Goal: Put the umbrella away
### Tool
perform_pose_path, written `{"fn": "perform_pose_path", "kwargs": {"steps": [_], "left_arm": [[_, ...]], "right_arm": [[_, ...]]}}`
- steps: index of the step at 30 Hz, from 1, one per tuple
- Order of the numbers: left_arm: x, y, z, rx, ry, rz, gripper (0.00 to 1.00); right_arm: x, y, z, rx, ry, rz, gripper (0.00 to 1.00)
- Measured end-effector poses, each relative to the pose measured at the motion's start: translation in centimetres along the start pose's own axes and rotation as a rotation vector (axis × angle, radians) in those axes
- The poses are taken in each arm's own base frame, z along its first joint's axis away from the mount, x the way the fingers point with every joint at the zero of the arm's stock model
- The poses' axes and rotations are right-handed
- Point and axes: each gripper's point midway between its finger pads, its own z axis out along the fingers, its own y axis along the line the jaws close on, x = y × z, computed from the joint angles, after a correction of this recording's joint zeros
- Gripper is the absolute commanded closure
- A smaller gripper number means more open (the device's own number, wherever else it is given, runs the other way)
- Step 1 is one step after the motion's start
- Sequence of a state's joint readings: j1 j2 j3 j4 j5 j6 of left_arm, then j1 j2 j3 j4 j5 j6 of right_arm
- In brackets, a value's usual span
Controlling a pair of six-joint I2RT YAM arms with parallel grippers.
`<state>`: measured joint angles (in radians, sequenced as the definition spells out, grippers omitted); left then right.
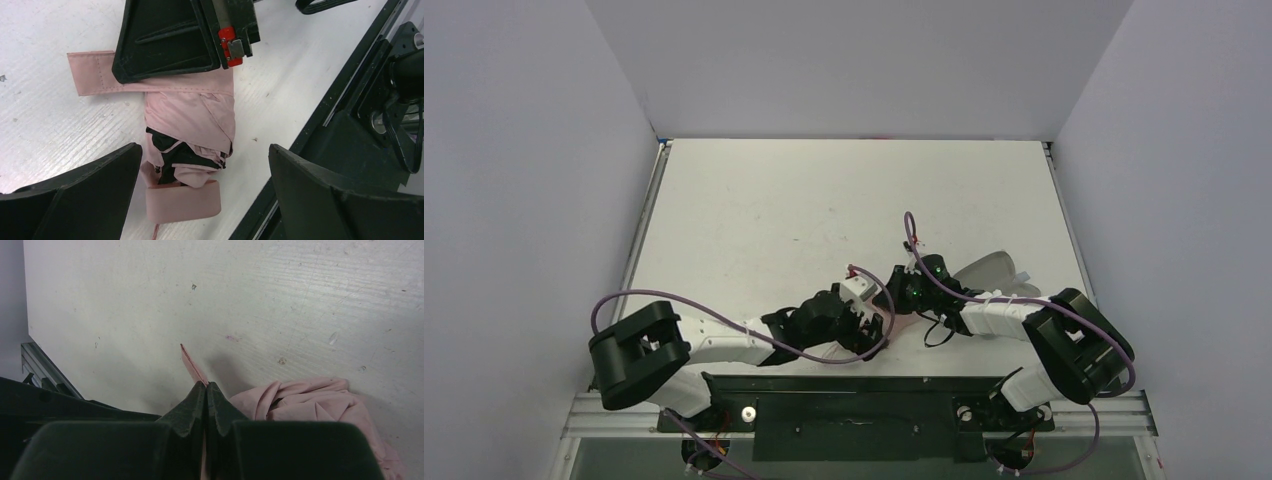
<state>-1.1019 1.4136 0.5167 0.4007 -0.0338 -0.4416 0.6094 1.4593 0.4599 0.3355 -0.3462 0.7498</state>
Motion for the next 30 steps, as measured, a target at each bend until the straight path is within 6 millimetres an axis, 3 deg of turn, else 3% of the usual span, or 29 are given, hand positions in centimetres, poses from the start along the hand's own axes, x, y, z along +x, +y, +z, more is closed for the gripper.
{"fn": "perform_pose_path", "kwargs": {"steps": [2,12,18,20,22,23,25,30], "left_arm": [[0.4,0.2,0.5,-0.001,0.018,-0.002,0.00],[1.6,2.2,2.6,-0.019,0.068,-0.010,0.29],[1.7,1.7,3.9,0.031,0.047,0.013,0.41],[1.6,1.5,4.2,0.046,0.036,0.020,0.52],[1.6,1.4,4.4,0.056,0.025,0.029,0.69],[1.6,1.5,4.5,0.058,0.019,0.033,0.83],[1.6,1.5,4.6,0.063,0.010,0.036,0.99],[1.5,1.6,4.6,0.068,-0.013,0.056,1.00]], "right_arm": [[0.0,0.0,0.0,0.000,0.000,0.000,1.00],[0.0,-0.1,-0.1,0.004,-0.002,0.000,1.00],[0.0,-0.1,-0.1,0.007,-0.002,-0.001,1.00],[-0.1,-0.2,-0.1,0.010,-0.005,-0.002,1.00],[-0.2,-0.3,-0.1,0.016,-0.012,-0.003,1.00],[-0.3,-0.3,-0.1,0.017,-0.015,-0.004,1.00],[-0.4,-0.3,-0.1,0.019,-0.020,-0.003,1.00],[-0.5,-0.3,-0.3,0.021,-0.021,-0.001,1.00]]}}
